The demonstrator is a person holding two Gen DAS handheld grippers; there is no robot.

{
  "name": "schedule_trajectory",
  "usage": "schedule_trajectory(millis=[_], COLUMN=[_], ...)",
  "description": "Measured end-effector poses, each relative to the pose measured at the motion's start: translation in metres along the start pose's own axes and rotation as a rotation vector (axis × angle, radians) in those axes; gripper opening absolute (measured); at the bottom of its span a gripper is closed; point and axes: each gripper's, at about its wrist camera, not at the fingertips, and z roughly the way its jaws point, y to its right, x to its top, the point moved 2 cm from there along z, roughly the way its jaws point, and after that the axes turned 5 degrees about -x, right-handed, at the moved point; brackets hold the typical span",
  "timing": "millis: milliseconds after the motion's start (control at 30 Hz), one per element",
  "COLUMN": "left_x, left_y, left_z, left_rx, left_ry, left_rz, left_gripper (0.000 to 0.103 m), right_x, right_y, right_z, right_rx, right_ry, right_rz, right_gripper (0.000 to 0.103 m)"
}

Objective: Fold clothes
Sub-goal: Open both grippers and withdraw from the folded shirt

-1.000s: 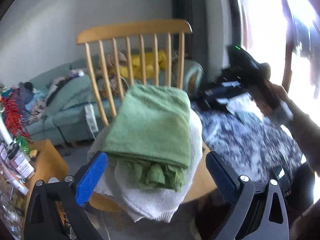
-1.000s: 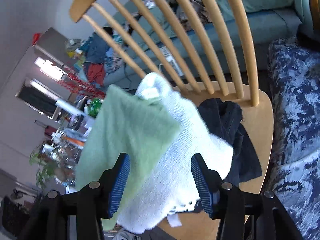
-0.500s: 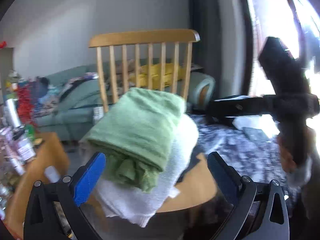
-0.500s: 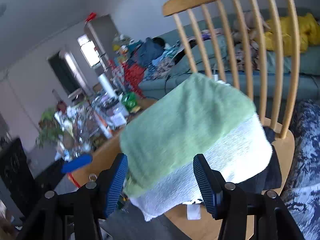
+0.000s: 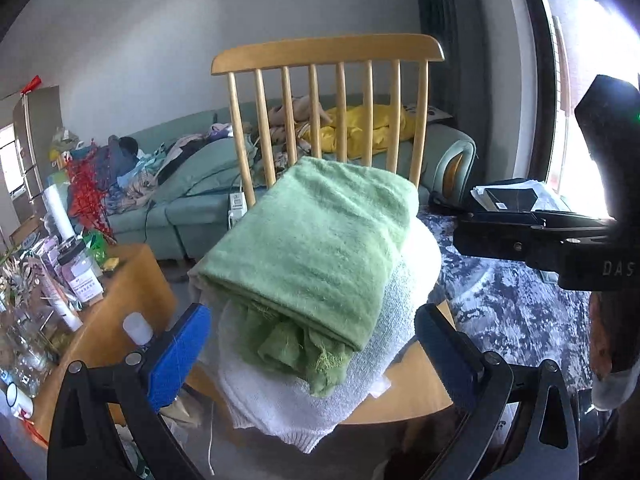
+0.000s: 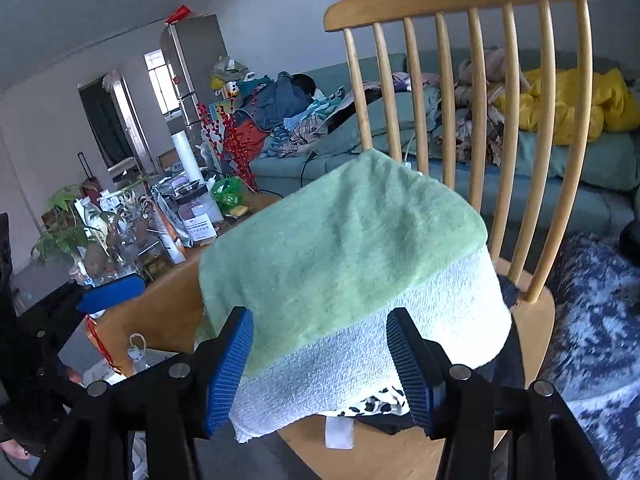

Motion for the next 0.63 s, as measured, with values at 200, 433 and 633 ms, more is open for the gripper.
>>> schedule_trajectory(millis=[200,433,633], left_x=[0.000,-0.002,-0.003], left_y=[-0.001,-0.004,-0.007], left_z=[0.006,0.018,0.027], left_rx=[0.031,0.020,-0.009], left_ry=[-0.028,-0.072,-0.086], left_rz=[0.033,0.018,-0.008], left_gripper=[0.103,0.103,0.103], right_x=[-0.006,-0.005,-0.007], right_y=[0.008,0.014,0.012], right_z=[0.008,0.014,0.017], right_rx=[-0.034,-0.031,-0.039], right_ry=[-0.019,-0.032,-0.043], right_rz=[-0.007,0.030,0.019], right_gripper=[0.057,0.058,0.058])
